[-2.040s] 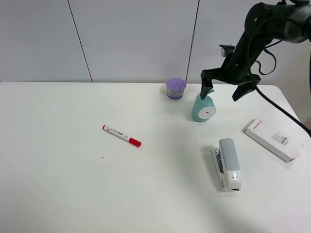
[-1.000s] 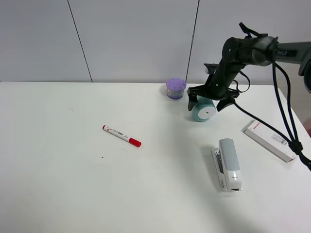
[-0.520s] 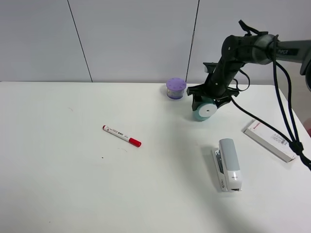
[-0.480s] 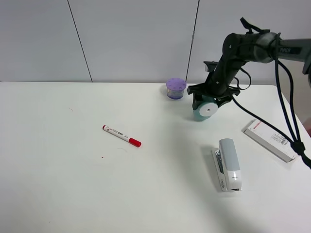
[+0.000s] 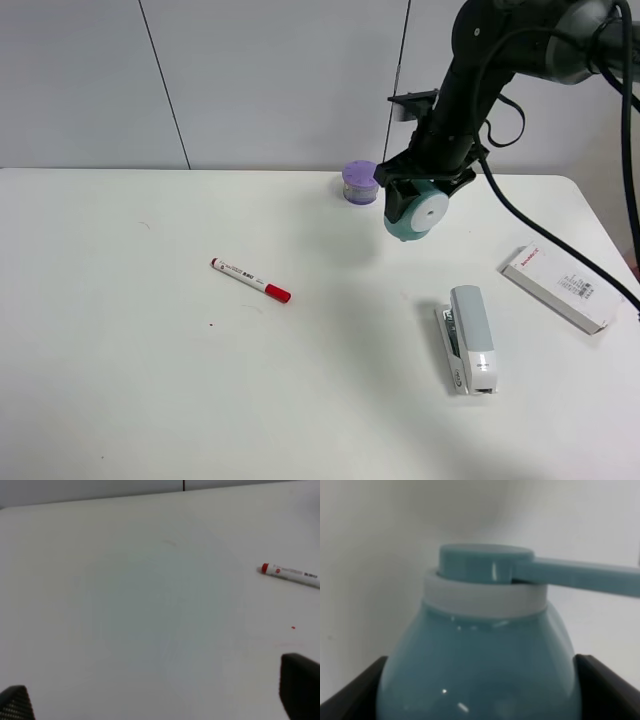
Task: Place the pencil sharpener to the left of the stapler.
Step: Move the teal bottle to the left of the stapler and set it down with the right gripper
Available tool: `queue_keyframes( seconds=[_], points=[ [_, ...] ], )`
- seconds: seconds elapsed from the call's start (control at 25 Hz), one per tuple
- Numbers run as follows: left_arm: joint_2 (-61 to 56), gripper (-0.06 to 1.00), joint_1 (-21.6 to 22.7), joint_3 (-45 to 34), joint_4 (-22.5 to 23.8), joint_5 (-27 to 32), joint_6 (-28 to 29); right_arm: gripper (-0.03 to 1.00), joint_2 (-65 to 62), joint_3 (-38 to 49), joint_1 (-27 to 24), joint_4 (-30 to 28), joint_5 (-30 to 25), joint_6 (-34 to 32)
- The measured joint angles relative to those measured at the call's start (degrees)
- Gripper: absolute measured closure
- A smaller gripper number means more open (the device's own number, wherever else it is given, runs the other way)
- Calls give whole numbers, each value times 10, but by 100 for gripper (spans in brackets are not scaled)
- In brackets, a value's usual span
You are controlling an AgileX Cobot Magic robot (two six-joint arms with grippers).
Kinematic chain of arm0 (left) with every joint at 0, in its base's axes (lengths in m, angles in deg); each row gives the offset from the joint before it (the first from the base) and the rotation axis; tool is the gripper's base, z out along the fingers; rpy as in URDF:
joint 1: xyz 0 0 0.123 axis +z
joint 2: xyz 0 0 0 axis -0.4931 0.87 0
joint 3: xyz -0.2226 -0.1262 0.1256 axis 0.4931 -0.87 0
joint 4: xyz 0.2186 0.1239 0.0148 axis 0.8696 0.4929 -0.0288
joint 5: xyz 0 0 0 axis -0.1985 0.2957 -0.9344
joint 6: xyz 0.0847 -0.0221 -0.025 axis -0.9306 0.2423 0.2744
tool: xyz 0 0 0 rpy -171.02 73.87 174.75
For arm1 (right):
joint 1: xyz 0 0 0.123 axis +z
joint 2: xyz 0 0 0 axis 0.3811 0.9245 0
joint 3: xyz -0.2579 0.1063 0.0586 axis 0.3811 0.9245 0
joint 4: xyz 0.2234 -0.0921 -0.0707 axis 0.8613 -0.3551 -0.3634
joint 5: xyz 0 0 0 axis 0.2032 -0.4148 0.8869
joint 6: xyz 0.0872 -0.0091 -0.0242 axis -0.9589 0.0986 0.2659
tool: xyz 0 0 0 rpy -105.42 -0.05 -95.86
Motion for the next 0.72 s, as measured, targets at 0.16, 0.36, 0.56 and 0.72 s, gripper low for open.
queue_keyframes(
  seconds=[0.16, 0.36, 0.56, 0.72],
  points=[
    [0, -5, 0, 0, 0, 0, 0, 29, -4, 0, 52, -8, -1, 109],
    [0, -5, 0, 0, 0, 0, 0, 29, -4, 0, 114, -14, -1, 205],
    [0, -5, 0, 0, 0, 0, 0, 29, -10, 10, 151, -28, -1, 216],
    [0, -5, 0, 0, 0, 0, 0, 29, -50, 86, 161, -34, 0, 221]
  ],
)
